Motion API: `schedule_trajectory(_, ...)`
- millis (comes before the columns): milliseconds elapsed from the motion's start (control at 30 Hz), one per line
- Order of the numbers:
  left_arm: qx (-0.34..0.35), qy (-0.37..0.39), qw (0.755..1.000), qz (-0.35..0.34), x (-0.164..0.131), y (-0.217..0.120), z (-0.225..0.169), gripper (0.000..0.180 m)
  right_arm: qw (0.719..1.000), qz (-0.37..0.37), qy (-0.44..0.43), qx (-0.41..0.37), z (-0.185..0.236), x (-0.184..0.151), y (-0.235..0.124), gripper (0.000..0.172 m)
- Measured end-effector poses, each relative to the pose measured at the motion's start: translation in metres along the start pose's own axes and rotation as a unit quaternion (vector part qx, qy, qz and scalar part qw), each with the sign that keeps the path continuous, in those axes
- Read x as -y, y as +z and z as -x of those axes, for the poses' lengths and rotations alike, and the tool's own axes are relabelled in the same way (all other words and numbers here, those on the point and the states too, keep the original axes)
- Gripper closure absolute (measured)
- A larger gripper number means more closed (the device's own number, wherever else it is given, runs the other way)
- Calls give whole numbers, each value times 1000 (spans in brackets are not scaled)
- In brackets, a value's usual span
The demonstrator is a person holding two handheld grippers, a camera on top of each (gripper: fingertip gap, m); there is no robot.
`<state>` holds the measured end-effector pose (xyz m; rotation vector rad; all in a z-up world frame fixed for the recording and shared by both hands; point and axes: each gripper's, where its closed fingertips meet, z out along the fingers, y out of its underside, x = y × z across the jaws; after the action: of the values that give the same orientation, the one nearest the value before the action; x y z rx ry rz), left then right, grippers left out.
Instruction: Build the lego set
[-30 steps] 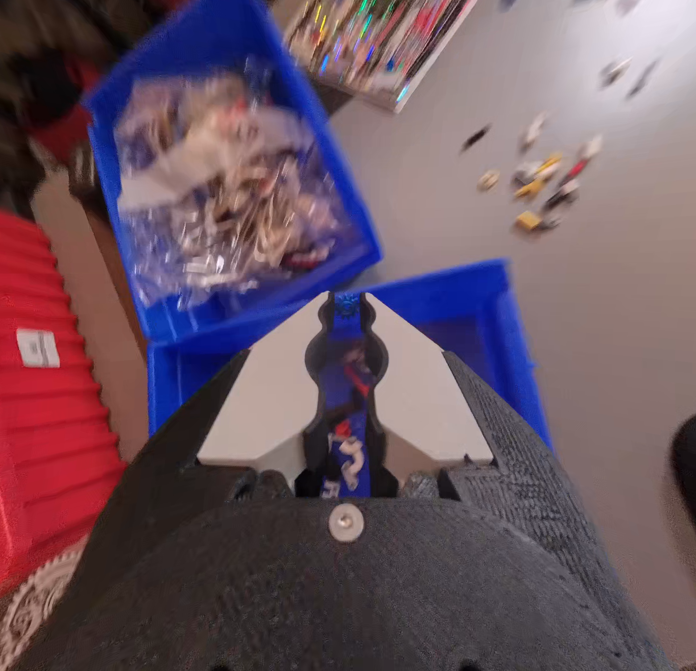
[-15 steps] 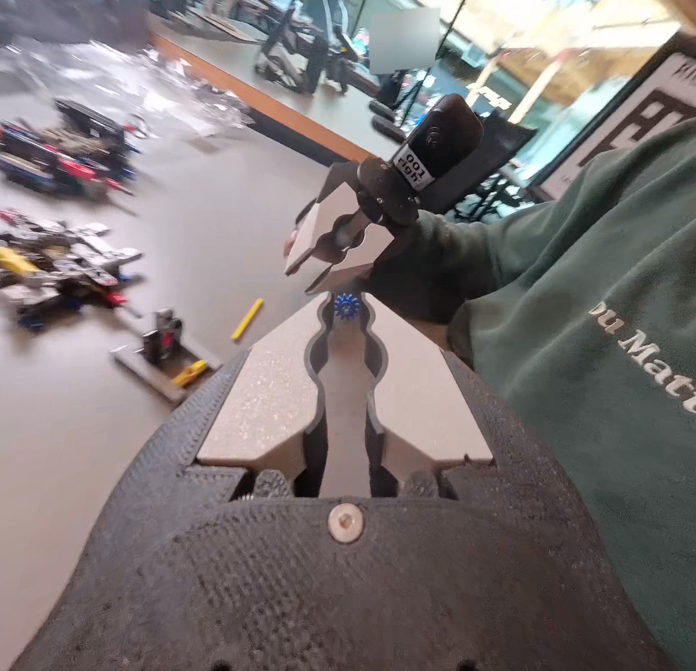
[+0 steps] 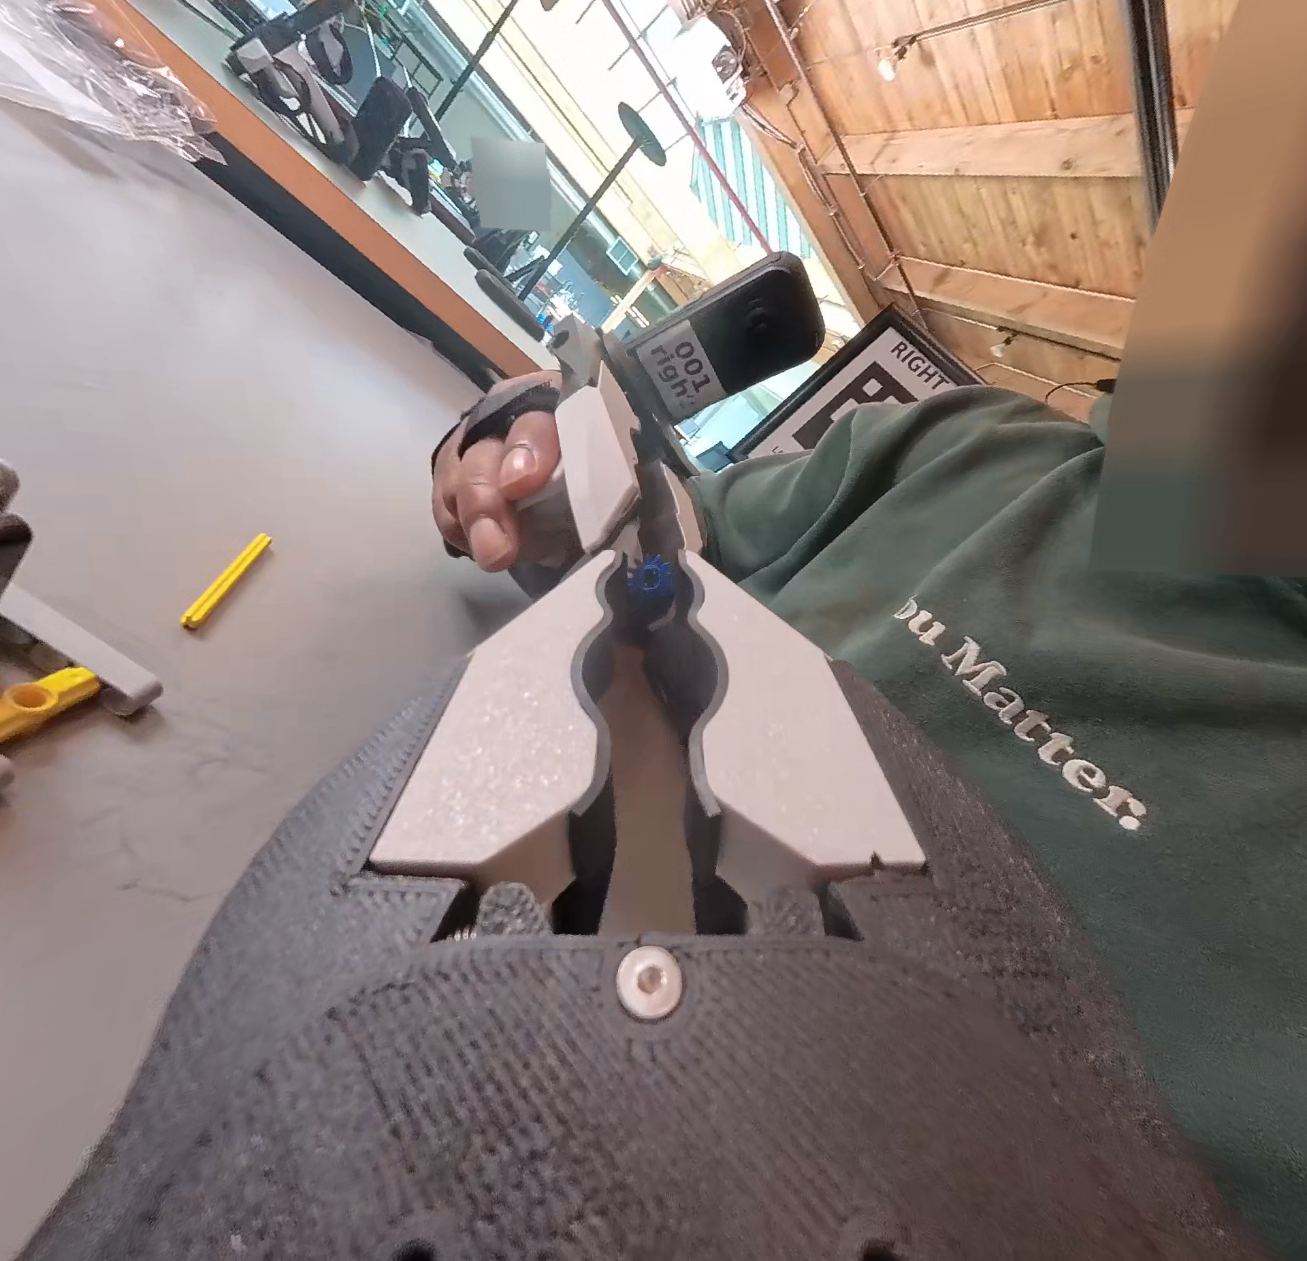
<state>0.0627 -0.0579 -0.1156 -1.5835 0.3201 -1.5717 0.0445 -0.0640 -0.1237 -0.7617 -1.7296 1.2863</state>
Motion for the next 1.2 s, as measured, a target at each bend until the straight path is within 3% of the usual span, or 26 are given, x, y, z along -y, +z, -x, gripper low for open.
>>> schedule_trajectory(633, -36, -52, 998, -27, 5, -2, -3, 169, 999, 1, -46, -23, -2, 3, -7, 155)
schedule_trajectory(900, -7, -59, 997, -48, 9, -4, 7, 169, 992, 17, -103, -68, -7, 2, -3, 159)
schedule_trajectory(1200, 24, -37, 999, -30, 6, -5, 13, 165, 996, 16, -78, -49, -6, -3, -2, 160)
